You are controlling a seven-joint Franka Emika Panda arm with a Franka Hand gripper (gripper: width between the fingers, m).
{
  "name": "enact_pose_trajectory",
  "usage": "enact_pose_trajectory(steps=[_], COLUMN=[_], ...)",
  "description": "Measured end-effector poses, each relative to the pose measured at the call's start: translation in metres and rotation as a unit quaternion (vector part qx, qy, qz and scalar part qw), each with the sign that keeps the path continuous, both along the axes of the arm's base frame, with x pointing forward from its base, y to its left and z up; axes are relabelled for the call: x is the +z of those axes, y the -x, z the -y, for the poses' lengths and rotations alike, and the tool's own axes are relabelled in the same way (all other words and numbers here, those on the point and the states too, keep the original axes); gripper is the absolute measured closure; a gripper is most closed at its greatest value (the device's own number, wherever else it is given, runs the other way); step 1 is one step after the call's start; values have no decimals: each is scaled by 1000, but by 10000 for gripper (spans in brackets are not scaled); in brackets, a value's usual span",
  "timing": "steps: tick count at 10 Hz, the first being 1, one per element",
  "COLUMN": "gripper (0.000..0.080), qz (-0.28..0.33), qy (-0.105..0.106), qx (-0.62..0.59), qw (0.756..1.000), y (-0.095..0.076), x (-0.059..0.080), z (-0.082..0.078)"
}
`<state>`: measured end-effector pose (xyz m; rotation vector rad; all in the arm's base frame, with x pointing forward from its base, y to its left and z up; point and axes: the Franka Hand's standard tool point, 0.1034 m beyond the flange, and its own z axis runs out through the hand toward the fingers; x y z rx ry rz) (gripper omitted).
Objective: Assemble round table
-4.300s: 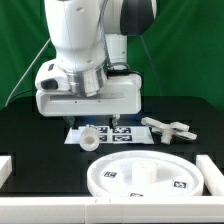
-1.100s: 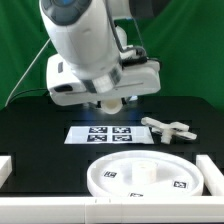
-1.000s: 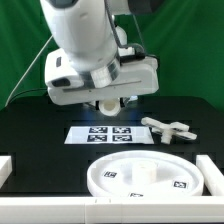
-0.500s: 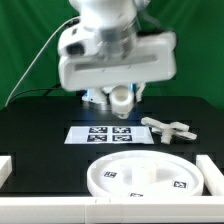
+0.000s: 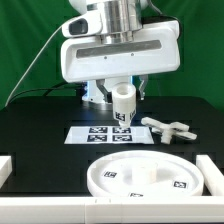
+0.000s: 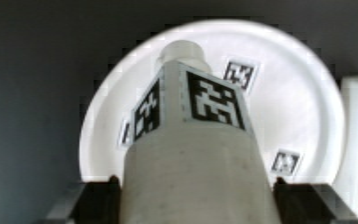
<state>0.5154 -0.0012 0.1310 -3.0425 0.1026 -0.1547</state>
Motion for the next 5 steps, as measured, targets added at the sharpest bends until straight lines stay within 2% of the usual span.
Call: enact_pose_trajectory(steps=[1,3,5], gripper=[393,393,393], qz=[30,105,191], qy=[6,10,17], qx=[-8,-12,-18], qw=[1000,994,981], y=[-4,-27,-48], x=[-2,-9,3], z=[-3,-23,-33])
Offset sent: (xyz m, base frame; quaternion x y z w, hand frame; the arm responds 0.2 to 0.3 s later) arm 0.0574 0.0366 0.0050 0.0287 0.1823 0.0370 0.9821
